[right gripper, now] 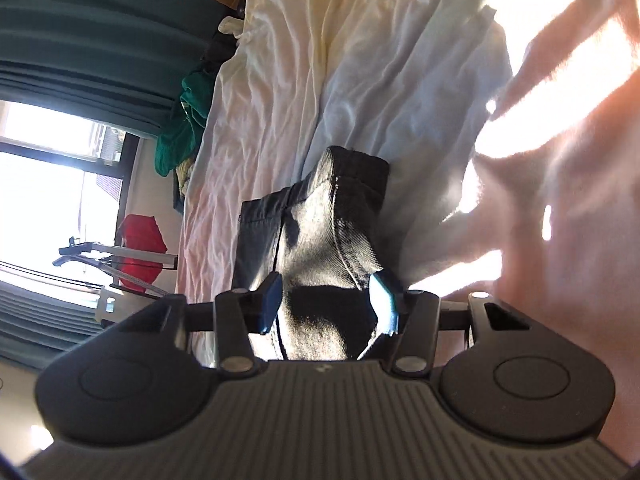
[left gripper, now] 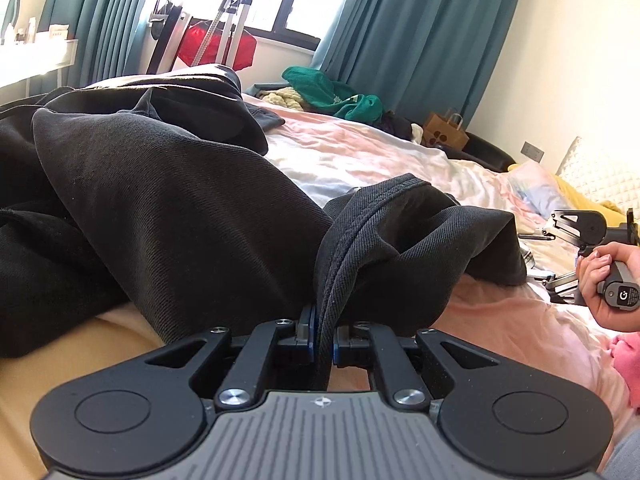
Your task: Fold clothes
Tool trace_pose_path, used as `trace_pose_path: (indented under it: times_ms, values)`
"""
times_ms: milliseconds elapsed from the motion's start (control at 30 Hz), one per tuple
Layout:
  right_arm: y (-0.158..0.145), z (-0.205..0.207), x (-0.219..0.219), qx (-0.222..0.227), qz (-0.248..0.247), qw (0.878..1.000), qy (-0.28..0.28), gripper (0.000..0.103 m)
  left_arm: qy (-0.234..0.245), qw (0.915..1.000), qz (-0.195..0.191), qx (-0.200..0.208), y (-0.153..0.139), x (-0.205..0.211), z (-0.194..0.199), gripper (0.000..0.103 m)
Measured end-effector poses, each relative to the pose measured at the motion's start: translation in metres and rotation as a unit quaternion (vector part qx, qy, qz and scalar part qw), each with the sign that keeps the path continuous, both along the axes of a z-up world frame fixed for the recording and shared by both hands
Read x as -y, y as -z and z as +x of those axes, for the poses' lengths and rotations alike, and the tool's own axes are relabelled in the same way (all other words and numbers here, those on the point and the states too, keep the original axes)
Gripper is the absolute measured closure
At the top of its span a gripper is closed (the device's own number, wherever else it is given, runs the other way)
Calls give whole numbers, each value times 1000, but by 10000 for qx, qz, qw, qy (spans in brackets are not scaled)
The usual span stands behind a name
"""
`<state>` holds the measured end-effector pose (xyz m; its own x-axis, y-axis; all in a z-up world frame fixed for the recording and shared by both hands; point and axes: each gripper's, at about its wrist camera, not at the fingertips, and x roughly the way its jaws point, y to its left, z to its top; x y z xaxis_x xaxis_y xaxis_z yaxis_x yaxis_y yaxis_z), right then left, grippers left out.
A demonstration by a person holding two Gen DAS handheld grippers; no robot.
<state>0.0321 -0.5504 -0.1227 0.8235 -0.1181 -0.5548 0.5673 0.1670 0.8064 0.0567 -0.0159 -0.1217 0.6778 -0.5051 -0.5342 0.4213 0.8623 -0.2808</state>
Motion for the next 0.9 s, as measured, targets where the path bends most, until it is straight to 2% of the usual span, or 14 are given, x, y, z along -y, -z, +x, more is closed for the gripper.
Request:
trace_pose_path:
  times_ms: [167, 233, 300, 367, 400, 433, 467, 500, 567, 700, 833, 900]
  values:
    - [-6, -11, 7, -140, -330, 9985, 407, 51, -33, 10000, -30, -61, 2, 1, 4, 95]
    - [4, -3, 12, -69, -179, 9996, 193, 51, -45, 9999, -52, -88, 2, 1, 6, 95]
    - [18, 9, 13, 194, 153, 9997, -87, 52, -54, 9999, -76, -112, 3, -1, 8, 95]
    - [20, 20, 13, 380, 46, 9991, -202, 52, -60, 9999, -82, -116, 4, -1, 8, 95]
    - [19, 26, 12, 444, -76, 9986, -269, 59, -63, 9999, -84, -116, 4, -1, 8, 95]
    - [16, 32, 11, 416, -283, 9981, -350, 81, -66, 9999, -87, -118, 3, -1, 8, 95]
    - [8, 39, 9, 255, -606, 9969, -441, 92, -68, 9999, -91, -120, 3, -2, 8, 95]
    - [1, 44, 8, 136, -897, 9947, -473, 94, -76, 9999, -93, -119, 2, 0, 8, 95]
    - [-15, 45, 5, 173, -1335, 9904, -327, 95, -70, 10000, 0, -39, -1, 2, 6, 95]
    - [-47, 26, 13, 737, -1932, 9776, 385, 96, 141, 9997, 89, 172, -8, 11, 1, 90]
    - [-39, 7, 38, 402, -2182, 9719, 792, 96, 362, 9986, 206, 333, -13, 21, -5, 84]
    - [-13, 1, 52, 80, -1746, 9808, 867, 96, 423, 9982, 289, 322, -16, 25, -7, 75]
